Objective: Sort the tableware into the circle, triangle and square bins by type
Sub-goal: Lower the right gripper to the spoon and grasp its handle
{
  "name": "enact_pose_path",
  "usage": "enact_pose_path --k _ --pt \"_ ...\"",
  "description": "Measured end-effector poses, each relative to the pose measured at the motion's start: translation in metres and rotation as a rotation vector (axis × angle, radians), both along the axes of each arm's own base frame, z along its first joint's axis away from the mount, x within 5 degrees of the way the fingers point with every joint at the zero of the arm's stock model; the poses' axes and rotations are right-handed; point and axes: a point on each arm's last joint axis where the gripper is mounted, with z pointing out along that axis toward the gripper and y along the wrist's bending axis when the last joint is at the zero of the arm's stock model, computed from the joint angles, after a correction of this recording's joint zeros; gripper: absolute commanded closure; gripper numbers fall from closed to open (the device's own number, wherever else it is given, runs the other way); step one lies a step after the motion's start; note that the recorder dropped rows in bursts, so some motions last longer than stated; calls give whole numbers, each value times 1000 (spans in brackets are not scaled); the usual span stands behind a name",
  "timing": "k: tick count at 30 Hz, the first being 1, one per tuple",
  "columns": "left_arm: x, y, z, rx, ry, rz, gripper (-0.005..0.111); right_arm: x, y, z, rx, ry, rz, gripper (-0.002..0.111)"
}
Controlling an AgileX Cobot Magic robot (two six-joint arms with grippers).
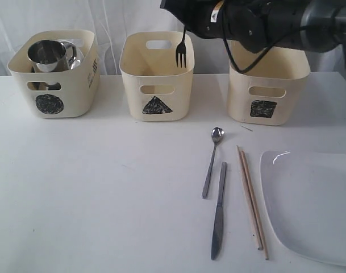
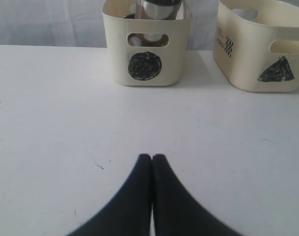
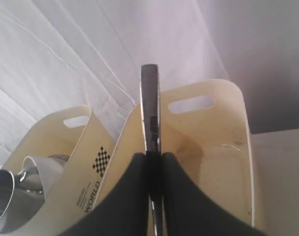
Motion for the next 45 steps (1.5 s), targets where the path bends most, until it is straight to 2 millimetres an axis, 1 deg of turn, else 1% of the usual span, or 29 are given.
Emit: enact_pose_path --k 5,8,11,12,14,17,18,20,23,25,27,28,30,32,34,37,40,45 --pt "0 0 0 0 0 0 107 35 3 -18 -3 5 -17 108" --pt "0 0 0 0 0 0 107 51 2 -31 -13 31 -35 108" --pt "0 0 0 0 0 0 107 65 4 -41 -16 31 -40 108" --pt "0 0 0 0 0 0 107 74 5 -48 -21 31 -42 108" --pt "0 0 0 0 0 0 107 82 7 -52 -67 19 -34 101" --pt "0 0 0 0 0 0 107 85 8 -53 -115 6 -22 89" --pt "0 0 0 0 0 0 107 85 8 -51 -130 -4 -17 81" --pt "0 0 0 0 0 0 107 85 9 -49 -156 -32 -3 72" --pt "0 0 0 0 0 0 107 83 16 -50 -207 -32 22 71" --pt "0 0 0 0 0 0 107 77 20 -51 -255 44 28 71" --pt "0 0 0 0 0 0 107 65 22 -50 -330 183 26 71" --pt "0 0 0 0 0 0 107 52 25 -50 -398 291 34 71" --pt "0 0 0 0 0 0 107 33 27 -50 -470 408 45 71" --pt "0 0 0 0 0 0 107 15 29 -45 -522 473 61 71" --pt "0 0 0 0 0 0 107 -6 32 -50 -562 553 83 71" --pt "0 0 0 0 0 0 107 -36 36 -60 -579 644 101 71" --pt "0 0 0 0 0 0 107 -60 35 -71 -550 718 76 71" --pt "0 0 0 0 0 0 107 -92 27 -106 -508 845 19 71"
